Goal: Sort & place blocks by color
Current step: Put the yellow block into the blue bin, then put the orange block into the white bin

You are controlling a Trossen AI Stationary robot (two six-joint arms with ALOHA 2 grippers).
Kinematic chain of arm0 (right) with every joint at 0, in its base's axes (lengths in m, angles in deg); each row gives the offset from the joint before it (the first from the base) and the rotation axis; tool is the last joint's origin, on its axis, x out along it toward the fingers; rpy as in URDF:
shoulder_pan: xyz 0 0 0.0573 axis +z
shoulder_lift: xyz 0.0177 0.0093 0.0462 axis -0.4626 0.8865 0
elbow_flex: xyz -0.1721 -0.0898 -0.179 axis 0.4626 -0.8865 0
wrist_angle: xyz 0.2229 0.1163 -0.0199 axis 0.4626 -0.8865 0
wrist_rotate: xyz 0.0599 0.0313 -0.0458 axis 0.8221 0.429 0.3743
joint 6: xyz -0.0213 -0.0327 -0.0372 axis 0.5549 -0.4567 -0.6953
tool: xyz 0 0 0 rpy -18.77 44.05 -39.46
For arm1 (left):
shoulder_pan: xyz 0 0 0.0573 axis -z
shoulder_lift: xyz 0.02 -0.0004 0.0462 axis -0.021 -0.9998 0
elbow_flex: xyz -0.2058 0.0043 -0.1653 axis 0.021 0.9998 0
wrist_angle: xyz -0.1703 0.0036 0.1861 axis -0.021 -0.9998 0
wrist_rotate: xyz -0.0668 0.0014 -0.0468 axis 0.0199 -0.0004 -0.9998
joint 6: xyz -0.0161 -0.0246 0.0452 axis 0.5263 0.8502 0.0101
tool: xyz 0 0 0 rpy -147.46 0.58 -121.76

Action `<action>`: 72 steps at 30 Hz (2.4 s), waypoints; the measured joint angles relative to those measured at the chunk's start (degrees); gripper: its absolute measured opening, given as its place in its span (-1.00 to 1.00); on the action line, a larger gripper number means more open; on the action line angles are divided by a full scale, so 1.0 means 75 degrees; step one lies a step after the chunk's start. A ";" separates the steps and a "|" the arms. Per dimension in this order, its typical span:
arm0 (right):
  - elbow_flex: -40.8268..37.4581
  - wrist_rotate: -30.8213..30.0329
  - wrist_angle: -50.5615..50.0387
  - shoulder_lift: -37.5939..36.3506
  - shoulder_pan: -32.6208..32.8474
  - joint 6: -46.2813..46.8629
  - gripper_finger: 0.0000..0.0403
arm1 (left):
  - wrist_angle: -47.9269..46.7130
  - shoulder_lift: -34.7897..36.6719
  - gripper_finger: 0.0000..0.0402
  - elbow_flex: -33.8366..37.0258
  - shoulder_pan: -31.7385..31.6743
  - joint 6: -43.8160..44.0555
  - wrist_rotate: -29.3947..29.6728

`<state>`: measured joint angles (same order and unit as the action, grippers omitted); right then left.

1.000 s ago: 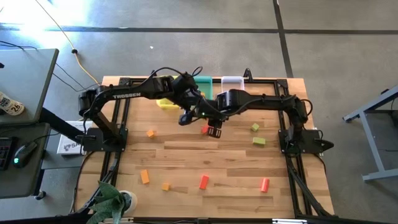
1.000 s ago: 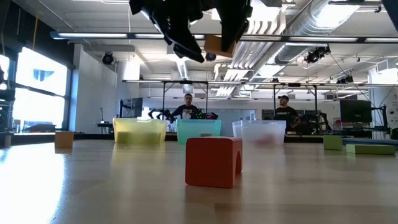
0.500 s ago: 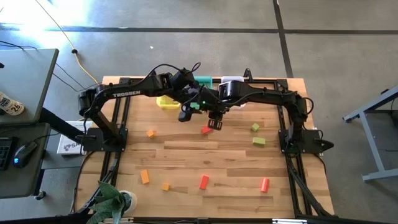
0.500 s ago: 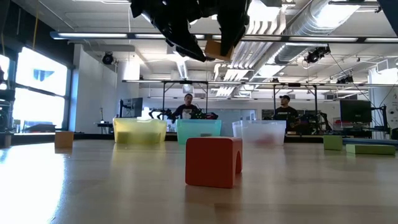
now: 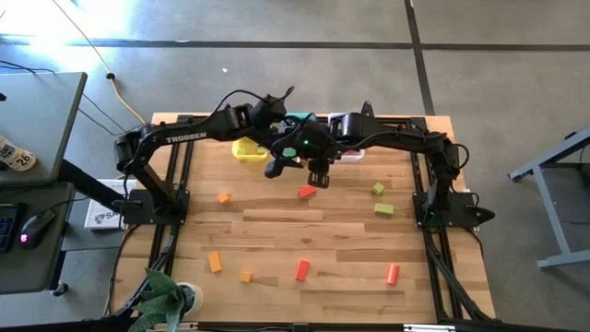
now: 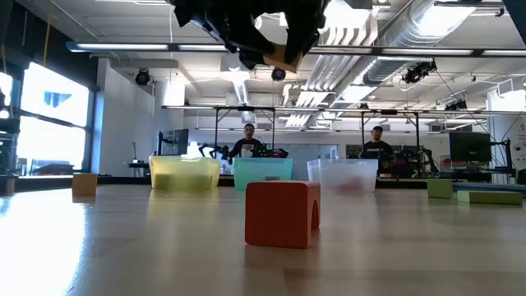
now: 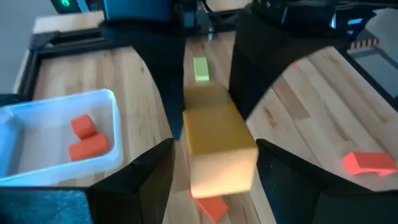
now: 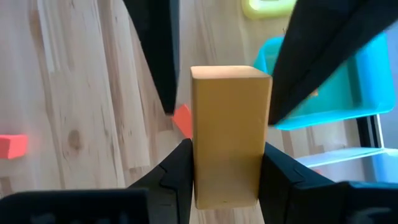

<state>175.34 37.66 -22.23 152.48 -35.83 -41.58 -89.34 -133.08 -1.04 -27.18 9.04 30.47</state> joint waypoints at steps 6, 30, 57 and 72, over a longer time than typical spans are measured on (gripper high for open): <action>0.0000 0.0032 0.0018 -0.0090 -0.0039 0.0024 -0.46 | 0.0067 0.0003 0.02 0.0000 -0.0026 0.0093 0.0008; 0.0000 -0.0937 -0.0120 -0.0110 -0.0100 -0.0006 0.01 | -0.0154 -0.0029 -0.49 -0.0026 -0.0326 -0.0631 0.0609; -0.0003 -0.1220 -0.0348 -0.0137 -0.1308 0.0029 0.03 | -0.0039 -0.1887 -0.49 -0.0020 -0.1410 -0.0032 0.3807; -0.0001 0.0825 -0.0368 -0.0140 -0.2161 0.0327 0.03 | 0.0031 -0.2069 -0.11 -0.0020 -0.1527 0.0201 0.4771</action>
<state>175.33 43.85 -24.99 151.43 -52.04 -39.13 -89.11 -148.60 -1.19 -38.63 10.55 66.25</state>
